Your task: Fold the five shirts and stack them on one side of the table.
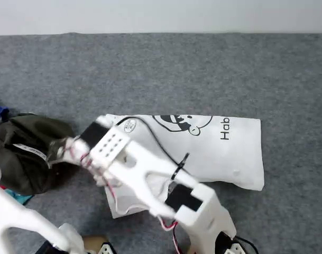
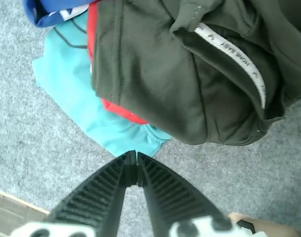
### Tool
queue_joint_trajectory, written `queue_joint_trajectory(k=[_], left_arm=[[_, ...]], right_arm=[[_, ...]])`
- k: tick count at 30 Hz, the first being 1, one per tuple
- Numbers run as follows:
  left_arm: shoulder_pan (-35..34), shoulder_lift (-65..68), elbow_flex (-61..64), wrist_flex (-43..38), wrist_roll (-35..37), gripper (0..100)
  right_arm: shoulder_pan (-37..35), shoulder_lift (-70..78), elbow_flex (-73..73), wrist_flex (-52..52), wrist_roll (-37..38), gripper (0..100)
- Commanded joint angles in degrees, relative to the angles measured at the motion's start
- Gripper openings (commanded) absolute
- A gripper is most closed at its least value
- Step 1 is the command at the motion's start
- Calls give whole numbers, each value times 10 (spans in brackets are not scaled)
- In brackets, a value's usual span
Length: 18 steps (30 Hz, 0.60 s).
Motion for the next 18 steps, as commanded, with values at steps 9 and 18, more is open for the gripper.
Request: queue_joint_trajectory(k=[9, 18], left_arm=[[42, -13, -2, -6, 5, 8], [42, -11, -2, -10, 5, 8]], right_arm=[[85, 18, 107, 24, -5, 10], [88, -13, 249, 24, -3, 9]])
